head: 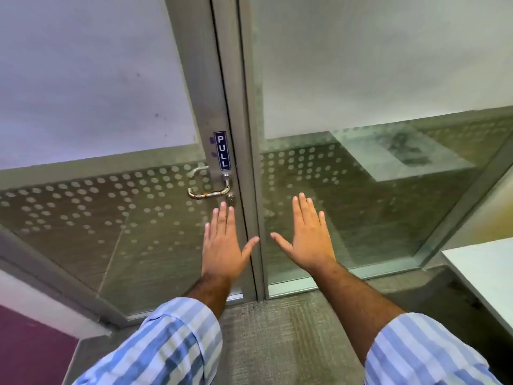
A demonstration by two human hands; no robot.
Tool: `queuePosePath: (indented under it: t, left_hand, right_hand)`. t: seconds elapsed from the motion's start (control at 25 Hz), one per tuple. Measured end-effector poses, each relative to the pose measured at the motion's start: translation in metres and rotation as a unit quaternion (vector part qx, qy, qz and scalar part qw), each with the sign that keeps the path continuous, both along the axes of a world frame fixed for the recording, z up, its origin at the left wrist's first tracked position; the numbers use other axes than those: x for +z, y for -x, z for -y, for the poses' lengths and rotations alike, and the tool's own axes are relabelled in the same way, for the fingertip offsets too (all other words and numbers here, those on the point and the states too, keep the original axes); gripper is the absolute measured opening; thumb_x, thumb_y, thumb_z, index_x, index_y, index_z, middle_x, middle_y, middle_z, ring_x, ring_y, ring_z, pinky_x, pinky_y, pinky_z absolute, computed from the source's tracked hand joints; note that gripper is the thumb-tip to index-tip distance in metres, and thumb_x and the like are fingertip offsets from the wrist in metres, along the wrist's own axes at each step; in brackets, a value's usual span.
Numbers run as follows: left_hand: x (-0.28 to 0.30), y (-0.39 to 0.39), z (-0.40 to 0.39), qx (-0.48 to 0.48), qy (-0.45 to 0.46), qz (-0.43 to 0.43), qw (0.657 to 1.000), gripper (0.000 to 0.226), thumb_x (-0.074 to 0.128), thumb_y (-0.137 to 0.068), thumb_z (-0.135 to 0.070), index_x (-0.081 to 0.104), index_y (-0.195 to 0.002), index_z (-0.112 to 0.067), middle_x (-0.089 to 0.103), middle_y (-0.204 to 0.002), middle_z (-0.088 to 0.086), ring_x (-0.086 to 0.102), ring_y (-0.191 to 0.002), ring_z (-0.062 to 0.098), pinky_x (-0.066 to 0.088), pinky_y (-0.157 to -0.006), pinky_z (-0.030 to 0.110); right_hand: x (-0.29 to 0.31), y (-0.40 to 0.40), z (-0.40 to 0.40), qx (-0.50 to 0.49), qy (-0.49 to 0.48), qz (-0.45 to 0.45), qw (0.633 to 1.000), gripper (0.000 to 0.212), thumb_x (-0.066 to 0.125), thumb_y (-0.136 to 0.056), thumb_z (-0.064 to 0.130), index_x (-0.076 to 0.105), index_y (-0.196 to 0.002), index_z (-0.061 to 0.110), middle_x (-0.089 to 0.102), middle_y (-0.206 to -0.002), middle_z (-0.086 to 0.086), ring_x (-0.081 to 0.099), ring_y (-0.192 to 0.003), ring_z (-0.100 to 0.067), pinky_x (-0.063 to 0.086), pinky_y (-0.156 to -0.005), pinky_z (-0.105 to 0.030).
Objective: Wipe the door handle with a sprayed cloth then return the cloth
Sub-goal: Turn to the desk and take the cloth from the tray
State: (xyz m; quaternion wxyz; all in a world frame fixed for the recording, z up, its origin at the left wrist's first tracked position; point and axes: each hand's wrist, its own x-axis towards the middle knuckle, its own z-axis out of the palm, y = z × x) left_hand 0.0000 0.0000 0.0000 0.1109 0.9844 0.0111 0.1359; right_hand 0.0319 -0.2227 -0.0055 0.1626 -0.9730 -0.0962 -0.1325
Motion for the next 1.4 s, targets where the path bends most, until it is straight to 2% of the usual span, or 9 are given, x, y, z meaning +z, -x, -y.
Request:
queuePosePath:
  t: [0.16,0.32,0.48,0.8,1.0,1.16,1.4]
  left_hand:
    - [-0.014,-0.013,0.081,-0.056,-0.007,-0.009,0.998,0.102,0.031,-0.099,-0.081,0.010,-0.173,-0.014,-0.002,-0.182,0.001,-0.001,-0.169,0.019,0.010,-0.137,0.044]
    - [-0.029,-0.027,0.181,-0.165,-0.036,-0.030,0.985,0.100,0.044,-0.101,-0.075,0.016,-0.173,-0.012,0.004,-0.182,0.002,0.006,-0.170,0.023,0.016,-0.137,0.049]
    - [-0.043,-0.031,0.271,-0.266,-0.038,-0.072,0.961,0.100,0.041,-0.099,-0.078,0.013,-0.174,-0.017,-0.001,-0.183,-0.002,0.001,-0.170,0.020,0.014,-0.136,0.047]
    - [-0.066,-0.049,0.453,-0.459,0.002,-0.129,0.879,0.096,0.048,-0.102,-0.073,0.013,-0.174,-0.021,-0.004,-0.183,-0.005,0.001,-0.170,0.021,0.015,-0.135,0.047]
    - [-0.065,-0.086,0.551,-0.530,0.012,-0.183,0.828,0.097,0.054,-0.100,-0.072,0.009,-0.174,-0.029,-0.005,-0.182,-0.009,0.001,-0.170,0.022,0.016,-0.136,0.050]
    - [-0.066,-0.115,0.609,-0.553,-0.009,-0.207,0.807,0.096,0.052,-0.098,-0.076,0.010,-0.173,-0.034,-0.004,-0.182,-0.012,0.006,-0.170,0.023,0.022,-0.134,0.053]
    - [-0.079,-0.134,0.677,-0.559,-0.020,-0.244,0.792,0.097,0.052,-0.097,-0.077,0.012,-0.173,-0.032,-0.001,-0.183,-0.010,0.006,-0.170,0.023,0.026,-0.134,0.053]
  right_hand:
    - [-0.014,0.011,0.090,-0.058,0.008,-0.031,0.998,0.112,0.030,-0.092,0.086,0.004,-0.171,0.011,-0.002,-0.181,-0.006,0.000,-0.168,-0.025,0.016,-0.133,-0.056]
    - [-0.032,0.035,0.186,-0.136,-0.007,-0.060,0.989,0.110,0.031,-0.092,0.085,0.006,-0.171,0.013,0.001,-0.181,-0.007,0.003,-0.168,-0.027,0.017,-0.133,-0.057]
    - [-0.049,0.066,0.261,-0.221,-0.028,-0.096,0.970,0.107,0.037,-0.091,0.083,0.008,-0.171,0.018,0.005,-0.181,-0.007,0.009,-0.167,-0.030,0.019,-0.130,-0.059]
    - [-0.077,0.118,0.398,-0.429,-0.093,-0.152,0.886,0.106,0.046,-0.088,0.085,0.003,-0.170,0.033,0.001,-0.181,0.000,0.007,-0.168,-0.029,0.012,-0.131,-0.056]
    - [-0.078,0.101,0.458,-0.531,-0.163,-0.175,0.813,0.105,0.055,-0.088,0.081,0.005,-0.169,0.036,0.007,-0.181,0.003,0.018,-0.166,-0.029,0.023,-0.132,-0.056]
    - [-0.080,0.077,0.488,-0.595,-0.207,-0.155,0.761,0.103,0.055,-0.087,0.082,0.010,-0.168,0.036,0.015,-0.180,0.002,0.026,-0.164,-0.030,0.032,-0.129,-0.056]
    - [-0.085,0.056,0.532,-0.612,-0.241,-0.162,0.735,0.100,0.055,-0.089,0.080,0.015,-0.169,0.034,0.018,-0.180,0.001,0.028,-0.163,-0.030,0.036,-0.127,-0.055]
